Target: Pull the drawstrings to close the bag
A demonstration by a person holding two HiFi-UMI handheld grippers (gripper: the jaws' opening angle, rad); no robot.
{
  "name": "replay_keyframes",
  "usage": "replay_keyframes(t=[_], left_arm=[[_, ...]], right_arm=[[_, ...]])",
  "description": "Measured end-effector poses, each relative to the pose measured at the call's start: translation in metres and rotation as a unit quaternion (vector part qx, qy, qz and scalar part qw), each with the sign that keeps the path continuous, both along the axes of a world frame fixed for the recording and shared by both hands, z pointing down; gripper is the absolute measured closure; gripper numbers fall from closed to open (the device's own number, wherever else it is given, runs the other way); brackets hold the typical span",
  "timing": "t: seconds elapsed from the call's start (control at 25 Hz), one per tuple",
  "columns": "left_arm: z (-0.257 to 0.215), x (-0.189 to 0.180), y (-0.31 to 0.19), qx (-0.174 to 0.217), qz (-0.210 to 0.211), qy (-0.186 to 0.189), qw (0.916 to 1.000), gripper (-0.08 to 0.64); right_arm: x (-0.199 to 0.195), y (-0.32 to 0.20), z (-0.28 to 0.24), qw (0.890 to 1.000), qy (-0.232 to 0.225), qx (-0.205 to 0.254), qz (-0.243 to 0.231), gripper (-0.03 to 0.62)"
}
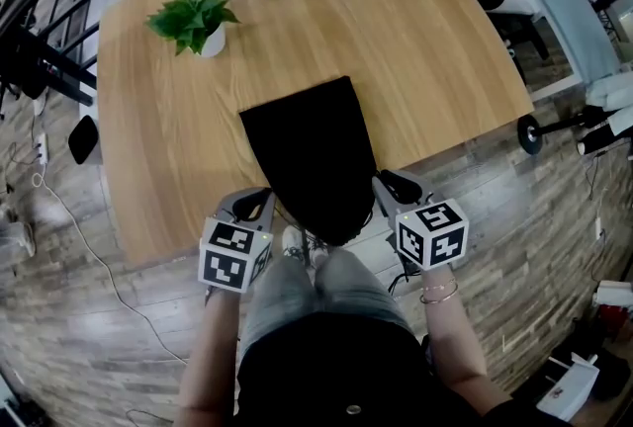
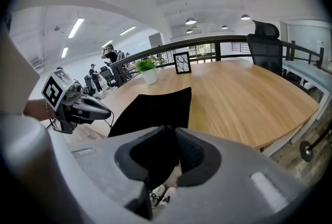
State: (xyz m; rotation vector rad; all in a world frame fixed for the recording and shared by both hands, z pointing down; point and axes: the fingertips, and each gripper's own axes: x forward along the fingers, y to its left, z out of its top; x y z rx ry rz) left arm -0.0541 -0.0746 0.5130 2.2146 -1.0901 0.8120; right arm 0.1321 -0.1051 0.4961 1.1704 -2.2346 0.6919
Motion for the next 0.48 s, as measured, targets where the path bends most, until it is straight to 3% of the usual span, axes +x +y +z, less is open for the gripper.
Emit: replay_keyframes(t=[0.2,0.32,0.48], left_arm=[[0.005,0.005,0.005,-0.017,0.003,0.001,0.9998,0.545],[0.003,0.005,0.004,-0.017,0.001,0.002,0.9999,0.494],[-0.004,0.000,-0.005,0.001,-0.006,0.000,1.0000,0.446]], right_arm=[[-0.006,0.004,0.004,1.000,0.002,-0.011,-0.014,0.446],[-0.003,0.001,0.002,1.000,0.004,-0.004,-0.010,0.400],[-0.001,-0.007,-0.006,1.000,0.002,0.017,0.001,0.400]])
